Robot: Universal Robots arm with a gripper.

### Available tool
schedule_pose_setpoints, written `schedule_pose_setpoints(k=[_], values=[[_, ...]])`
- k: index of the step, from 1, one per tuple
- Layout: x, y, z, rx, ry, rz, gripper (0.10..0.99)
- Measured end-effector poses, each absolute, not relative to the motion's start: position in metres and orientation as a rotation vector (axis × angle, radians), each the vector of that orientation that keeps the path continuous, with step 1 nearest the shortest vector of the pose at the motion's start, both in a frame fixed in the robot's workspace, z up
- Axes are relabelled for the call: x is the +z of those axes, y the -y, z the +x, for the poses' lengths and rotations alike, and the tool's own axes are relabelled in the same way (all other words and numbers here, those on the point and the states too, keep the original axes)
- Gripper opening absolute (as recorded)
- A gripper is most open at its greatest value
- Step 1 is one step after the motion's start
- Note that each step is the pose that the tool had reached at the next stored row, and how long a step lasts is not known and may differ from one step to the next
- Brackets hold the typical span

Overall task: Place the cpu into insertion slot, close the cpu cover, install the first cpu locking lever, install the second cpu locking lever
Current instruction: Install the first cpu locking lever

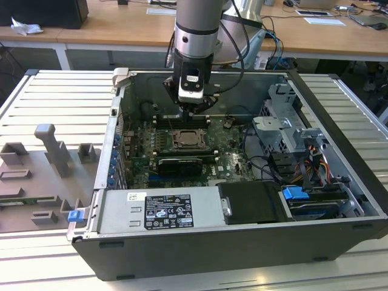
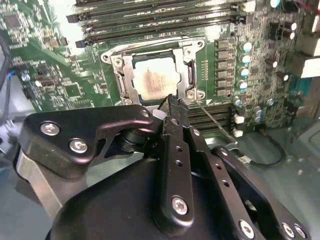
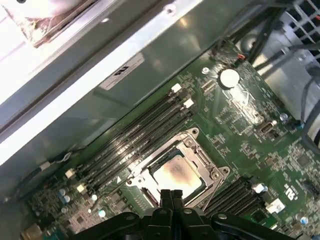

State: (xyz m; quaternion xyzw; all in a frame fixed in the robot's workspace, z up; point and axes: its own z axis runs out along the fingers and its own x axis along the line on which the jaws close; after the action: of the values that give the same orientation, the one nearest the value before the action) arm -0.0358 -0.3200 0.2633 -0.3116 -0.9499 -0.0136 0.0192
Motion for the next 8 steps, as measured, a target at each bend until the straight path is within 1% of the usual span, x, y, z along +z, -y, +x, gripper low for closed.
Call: schedule_pose_setpoints(k=[8], values=[[0.2633, 0.3200, -0.0358, -0.037, 3.019, -0.707, 0.106]])
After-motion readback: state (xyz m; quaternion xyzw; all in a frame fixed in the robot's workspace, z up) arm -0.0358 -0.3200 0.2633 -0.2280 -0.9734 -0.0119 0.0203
